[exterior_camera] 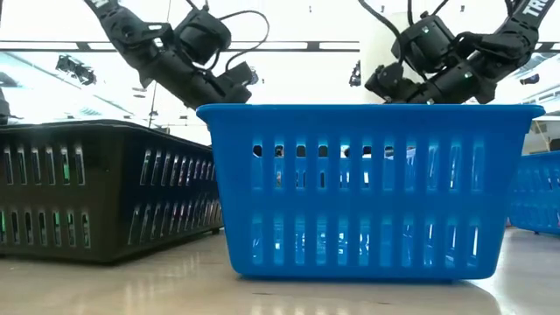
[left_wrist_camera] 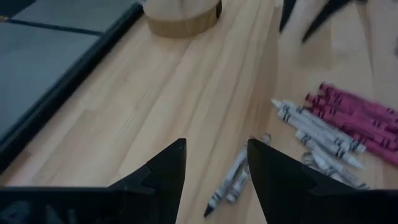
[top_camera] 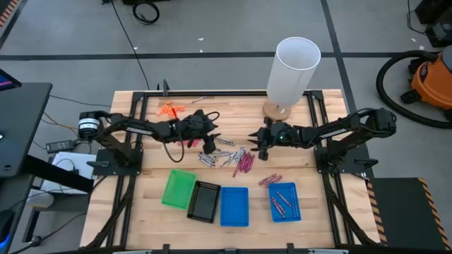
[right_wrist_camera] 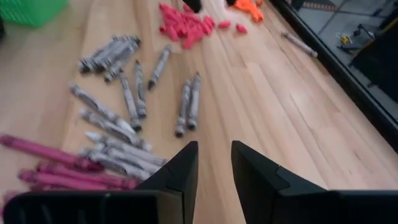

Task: Sort crayons
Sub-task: Put the black crayon into the black bin

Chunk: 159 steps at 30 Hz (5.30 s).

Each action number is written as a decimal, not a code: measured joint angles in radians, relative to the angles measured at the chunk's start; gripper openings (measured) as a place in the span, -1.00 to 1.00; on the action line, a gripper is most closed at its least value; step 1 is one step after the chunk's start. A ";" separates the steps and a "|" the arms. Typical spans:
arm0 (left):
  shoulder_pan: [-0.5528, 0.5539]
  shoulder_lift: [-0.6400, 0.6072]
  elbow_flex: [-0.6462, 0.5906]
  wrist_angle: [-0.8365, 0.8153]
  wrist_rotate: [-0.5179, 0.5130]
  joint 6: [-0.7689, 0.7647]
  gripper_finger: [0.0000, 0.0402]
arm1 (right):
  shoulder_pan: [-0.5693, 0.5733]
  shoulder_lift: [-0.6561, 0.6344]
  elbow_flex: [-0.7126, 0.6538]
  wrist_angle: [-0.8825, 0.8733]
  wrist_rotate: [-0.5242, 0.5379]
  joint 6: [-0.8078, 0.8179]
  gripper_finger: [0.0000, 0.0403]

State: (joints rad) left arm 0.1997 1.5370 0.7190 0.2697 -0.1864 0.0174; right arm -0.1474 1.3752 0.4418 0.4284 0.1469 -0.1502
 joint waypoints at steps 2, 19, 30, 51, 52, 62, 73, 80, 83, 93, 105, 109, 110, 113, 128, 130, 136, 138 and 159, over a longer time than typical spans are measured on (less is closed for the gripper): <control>-0.003 0.037 0.000 0.030 0.000 -0.002 -0.10 | 0.000 -0.026 0.000 -0.031 0.033 -0.007 -0.48; -0.058 0.157 0.000 0.251 -0.056 0.187 -0.10 | -0.034 -0.109 0.001 -0.068 0.054 0.112 -0.48; -0.044 0.156 0.000 0.239 -0.055 0.219 -0.10 | -0.032 -0.019 0.001 -0.044 0.020 0.210 -0.48; -0.010 0.376 0.312 -0.228 0.068 0.263 -0.29 | 0.032 -0.019 0.001 -0.070 -0.058 0.155 -0.48; -0.011 0.376 0.316 -0.237 0.070 0.264 -0.29 | 0.035 -0.019 0.001 -0.069 -0.049 0.154 -0.48; 0.007 0.375 0.325 -0.259 0.086 0.255 -0.29 | 0.042 -0.019 0.001 -0.060 -0.036 0.132 -0.48; 0.035 0.365 0.325 -0.259 0.087 0.256 -0.29 | 0.042 -0.019 0.001 -0.055 -0.036 0.129 -0.48; 0.071 0.365 0.325 -0.262 0.189 0.257 -0.29 | 0.043 -0.019 0.001 -0.055 -0.041 0.128 -0.48; 0.083 0.368 0.325 -0.265 0.194 0.264 -0.29 | 0.043 -0.019 0.001 -0.056 -0.043 0.128 -0.48; 0.096 0.400 0.326 -0.279 0.225 0.261 -0.29 | 0.062 -0.018 0.001 -0.038 -0.044 0.124 -0.48; 0.096 0.399 0.330 -0.355 0.225 0.229 -0.62 | 0.082 -0.018 0.001 -0.010 -0.044 0.100 -0.48; 0.096 0.399 0.328 -0.360 0.225 0.222 -0.91 | 0.082 -0.018 0.001 0.007 -0.044 0.085 -0.48; 0.096 0.400 0.328 -0.360 0.224 0.215 -0.94 | 0.082 -0.018 0.001 0.006 -0.044 0.082 -0.48; 0.095 0.400 0.327 -0.360 0.221 0.195 -0.93 | 0.081 -0.018 0.001 -0.001 -0.044 0.083 -0.48; 0.015 0.330 0.269 -0.294 0.061 0.162 -0.93 | 0.114 -0.028 0.001 -0.091 0.010 0.203 -0.48; 0.015 0.295 0.219 -0.252 0.053 0.137 -0.93 | 0.129 -0.032 0.000 -0.108 0.044 0.209 -0.48; -0.041 0.143 0.086 -0.142 -0.022 0.073 -0.93 | 0.165 -0.037 0.001 -0.103 0.126 0.211 -0.48; -0.073 0.082 0.050 -0.141 -0.046 0.052 -0.93 | 0.170 -0.037 0.001 -0.089 0.143 0.211 -0.48; -0.509 -0.222 -0.009 -0.488 -0.159 -0.580 -0.88 | 0.201 -0.036 0.001 0.062 0.218 0.069 -0.48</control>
State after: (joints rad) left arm -0.3092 1.3152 0.7097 -0.2185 -0.3450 -0.5626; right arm 0.0539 1.3392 0.4423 0.4902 0.3653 -0.0808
